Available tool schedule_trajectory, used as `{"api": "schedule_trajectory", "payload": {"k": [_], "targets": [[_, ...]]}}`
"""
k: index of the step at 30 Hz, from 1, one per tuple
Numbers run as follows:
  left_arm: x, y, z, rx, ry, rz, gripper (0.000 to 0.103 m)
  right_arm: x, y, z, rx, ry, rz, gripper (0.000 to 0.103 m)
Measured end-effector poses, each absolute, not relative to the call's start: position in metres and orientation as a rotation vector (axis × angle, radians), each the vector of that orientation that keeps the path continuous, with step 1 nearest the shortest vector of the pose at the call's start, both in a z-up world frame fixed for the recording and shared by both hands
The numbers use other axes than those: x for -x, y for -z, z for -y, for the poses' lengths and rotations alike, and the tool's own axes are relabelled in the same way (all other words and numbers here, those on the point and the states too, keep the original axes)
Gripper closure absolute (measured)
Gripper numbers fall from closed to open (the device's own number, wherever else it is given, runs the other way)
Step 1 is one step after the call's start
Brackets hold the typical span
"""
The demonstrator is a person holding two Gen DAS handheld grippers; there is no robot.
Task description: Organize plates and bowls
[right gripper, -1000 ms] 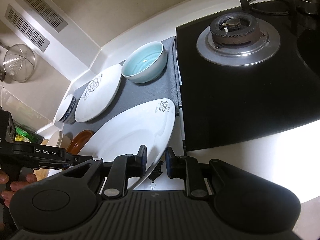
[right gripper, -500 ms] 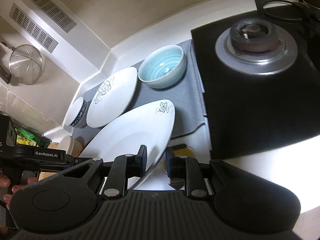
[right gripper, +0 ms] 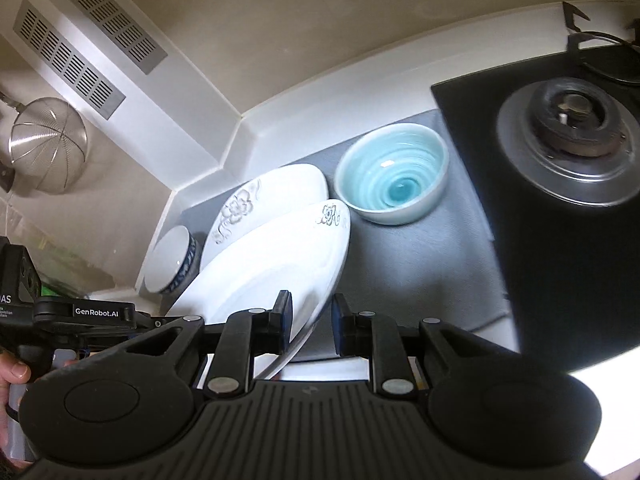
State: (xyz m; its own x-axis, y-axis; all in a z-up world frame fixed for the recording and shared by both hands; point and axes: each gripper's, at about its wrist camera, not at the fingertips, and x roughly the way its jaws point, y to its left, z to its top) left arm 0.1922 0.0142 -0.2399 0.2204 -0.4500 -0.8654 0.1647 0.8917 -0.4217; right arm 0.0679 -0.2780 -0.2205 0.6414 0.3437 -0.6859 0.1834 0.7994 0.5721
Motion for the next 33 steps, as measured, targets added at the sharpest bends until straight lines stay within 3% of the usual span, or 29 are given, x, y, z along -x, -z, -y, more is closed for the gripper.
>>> {"api": "schedule_trajectory", "payload": {"k": [10,23,33], "targets": [[-0.238,0.255,-0.038,0.25,0.453,-1.254,0.071,-0.109,0.224,0.236,-0.592,-0.061,-0.934,0.08],[-0.262,0.273,-0.033,0.229,0.297,-1.243,0.071,-0.162,0.274,0.243,-0.584,-0.177,-1.004,0.081],[-0.27,0.283,-0.022,0.175,0.286,-1.243,0.071,-0.174,0.281,0.237,-0.489,-0.158,-1.009,0.082]]}}
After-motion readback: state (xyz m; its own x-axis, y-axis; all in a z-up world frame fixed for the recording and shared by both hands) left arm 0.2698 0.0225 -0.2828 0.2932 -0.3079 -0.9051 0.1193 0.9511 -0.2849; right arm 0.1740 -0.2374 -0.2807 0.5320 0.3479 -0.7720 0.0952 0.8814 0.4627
